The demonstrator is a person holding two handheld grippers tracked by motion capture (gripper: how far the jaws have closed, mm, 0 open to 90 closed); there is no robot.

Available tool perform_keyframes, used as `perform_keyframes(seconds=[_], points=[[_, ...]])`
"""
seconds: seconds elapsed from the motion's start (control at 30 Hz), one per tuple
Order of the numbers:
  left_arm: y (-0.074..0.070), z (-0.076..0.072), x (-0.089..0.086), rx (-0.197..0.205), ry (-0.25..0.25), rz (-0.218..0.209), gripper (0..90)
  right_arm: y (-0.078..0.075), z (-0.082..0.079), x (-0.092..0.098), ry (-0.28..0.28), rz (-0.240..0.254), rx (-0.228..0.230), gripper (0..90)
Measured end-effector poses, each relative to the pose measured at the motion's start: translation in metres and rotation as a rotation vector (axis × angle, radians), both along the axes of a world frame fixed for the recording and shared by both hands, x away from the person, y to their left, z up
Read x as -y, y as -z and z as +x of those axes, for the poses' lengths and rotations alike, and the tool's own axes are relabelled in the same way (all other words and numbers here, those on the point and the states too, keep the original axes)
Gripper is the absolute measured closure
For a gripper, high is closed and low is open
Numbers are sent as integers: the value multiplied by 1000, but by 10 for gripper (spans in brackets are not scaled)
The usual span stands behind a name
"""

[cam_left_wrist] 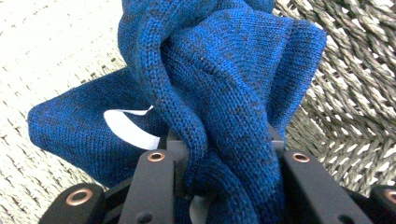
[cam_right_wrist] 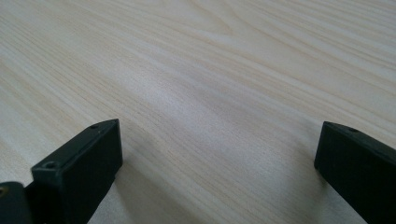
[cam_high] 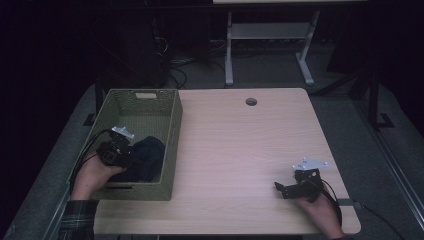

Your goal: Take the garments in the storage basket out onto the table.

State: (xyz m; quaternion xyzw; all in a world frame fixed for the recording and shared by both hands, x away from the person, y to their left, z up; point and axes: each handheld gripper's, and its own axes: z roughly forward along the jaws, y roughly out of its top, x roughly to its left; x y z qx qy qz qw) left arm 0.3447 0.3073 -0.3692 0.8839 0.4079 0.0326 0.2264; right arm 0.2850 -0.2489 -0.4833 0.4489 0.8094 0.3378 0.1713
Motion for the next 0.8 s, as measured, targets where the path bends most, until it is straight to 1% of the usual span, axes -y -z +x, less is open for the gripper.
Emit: perform_keyframes(seconds=[0.17,0.3,0.4,0.63,0.7,0.8], points=[[-7,0,1,-4,5,-5,670,0,0,0,0,0,0,7],[-16,0,-3,1,-2,-14,669,0,0,0,0,0,0,7],[-23,-1,-5,6,0,-13,669,0,0,0,0,0,0,7],[-38,-1,-6,19,-5,-24,668,0,0,0,2,2,-4,7],[-43,0,-7,25,-2,-18,668,0,0,0,2,2,-4,7],[-50,1,-6,24,-7,-16,668,0,0,0,2,3,-4,7]])
